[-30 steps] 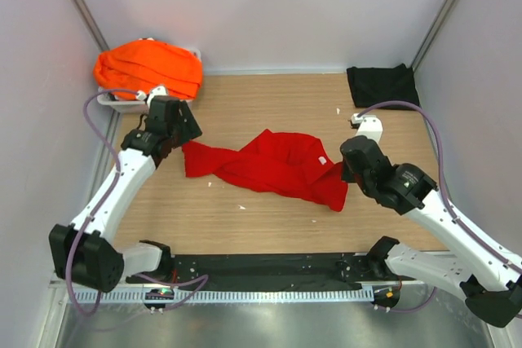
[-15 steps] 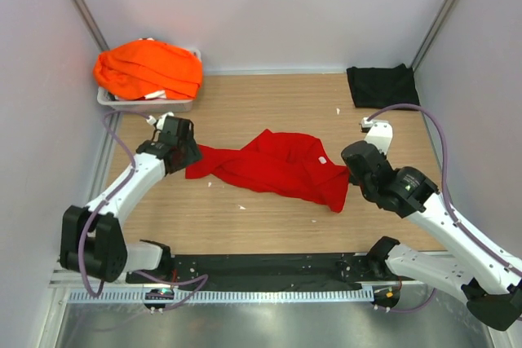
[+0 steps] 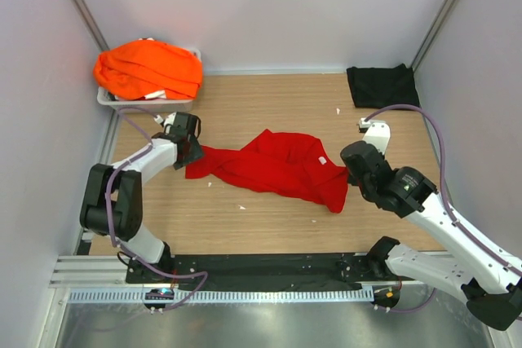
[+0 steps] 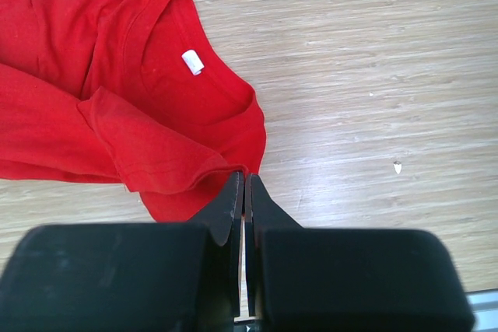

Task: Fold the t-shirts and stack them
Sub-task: Flatten the tshirt out

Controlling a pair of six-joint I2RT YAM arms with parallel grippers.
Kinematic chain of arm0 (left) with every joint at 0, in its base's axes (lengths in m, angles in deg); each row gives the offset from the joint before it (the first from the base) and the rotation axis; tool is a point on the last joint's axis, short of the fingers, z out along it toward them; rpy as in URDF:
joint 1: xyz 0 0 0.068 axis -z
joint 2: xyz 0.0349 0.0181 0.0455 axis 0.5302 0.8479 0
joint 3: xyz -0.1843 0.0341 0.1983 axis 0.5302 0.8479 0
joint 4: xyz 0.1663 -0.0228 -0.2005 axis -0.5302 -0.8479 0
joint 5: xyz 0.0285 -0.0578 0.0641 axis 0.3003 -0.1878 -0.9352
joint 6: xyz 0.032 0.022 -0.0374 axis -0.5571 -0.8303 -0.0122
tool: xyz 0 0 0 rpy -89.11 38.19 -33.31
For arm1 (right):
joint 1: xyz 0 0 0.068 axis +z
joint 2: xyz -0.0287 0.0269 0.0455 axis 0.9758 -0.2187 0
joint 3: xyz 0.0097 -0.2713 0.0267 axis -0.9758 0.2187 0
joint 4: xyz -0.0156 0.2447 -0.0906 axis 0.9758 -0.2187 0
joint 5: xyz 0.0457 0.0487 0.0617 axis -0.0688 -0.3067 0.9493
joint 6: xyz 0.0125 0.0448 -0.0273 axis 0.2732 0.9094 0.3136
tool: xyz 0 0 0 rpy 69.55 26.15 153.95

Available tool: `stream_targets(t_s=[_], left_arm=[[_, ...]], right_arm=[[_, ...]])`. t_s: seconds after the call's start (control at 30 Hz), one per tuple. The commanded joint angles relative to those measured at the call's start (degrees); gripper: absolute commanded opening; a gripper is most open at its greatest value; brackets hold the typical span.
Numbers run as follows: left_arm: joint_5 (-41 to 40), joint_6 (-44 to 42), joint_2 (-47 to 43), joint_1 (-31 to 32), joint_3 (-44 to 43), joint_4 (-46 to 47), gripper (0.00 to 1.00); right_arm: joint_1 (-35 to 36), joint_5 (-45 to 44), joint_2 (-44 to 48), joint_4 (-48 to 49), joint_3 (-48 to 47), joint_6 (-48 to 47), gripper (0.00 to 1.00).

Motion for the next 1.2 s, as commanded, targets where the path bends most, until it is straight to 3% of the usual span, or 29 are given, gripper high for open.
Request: stream_targets(t_s=[0.0,0.2,0.3,0.5,0.63,0.83,0.9,0.93,0.97,1.03,1.17], left_arm=[[-2.59,-0.3,1.54,-0.82,-2.17,4.45,0.57],[-2.15,-1.53,3.56,-0.91,-1.73,8.67,0.57],[-2.5,-1.88,4.45,-1.08,-2.34,9.55,0.52],[-1.98,-2.5,4.98,-1.26,-2.61,10.34,0.17],[-1.36,-2.59,4.62,-1.26,-2.43,10.52,0.0],[-2.41,-3.12,2.78,-1.35,-0.94,11.48,0.0],[-2.5,-3.12,2.86,-1.7,-0.76,11.83,0.16],[-2.59,-2.94,2.95,-2.13,-0.76,12.01,0.36],[-2.59,-2.94,2.95,-2.4,-0.85,12.1,0.43],[-2.33,-2.76,3.48,-3.19,-1.02,12.27,0.52],[-1.98,-2.68,4.44,-3.54,-0.94,13.15,0.54]], right_arm=[[-0.21,-0.25,-0.45,2.44,-1.74,-1.66,0.01],[-0.21,-0.43,-0.98,2.18,-2.18,-2.19,0.01],[-0.21,-0.34,-1.07,2.27,-2.01,-2.19,0.01],[-0.21,-0.69,-1.24,2.27,-1.57,-2.1,0.01],[-0.21,-0.78,-1.42,2.44,-1.48,-2.19,0.01],[-0.29,-0.69,-0.89,2.44,-1.3,-2.1,0.01],[-0.21,-0.52,-0.8,2.44,-1.3,-2.1,0.01],[-0.21,-0.61,-0.8,2.44,-1.3,-2.1,0.01],[-0.21,-0.52,-0.89,2.44,-1.39,-2.1,0.01],[-0.21,-0.43,-0.89,2.36,-1.48,-2.19,0.01],[-0.21,-0.61,-1.16,2.27,-1.57,-2.28,0.01]])
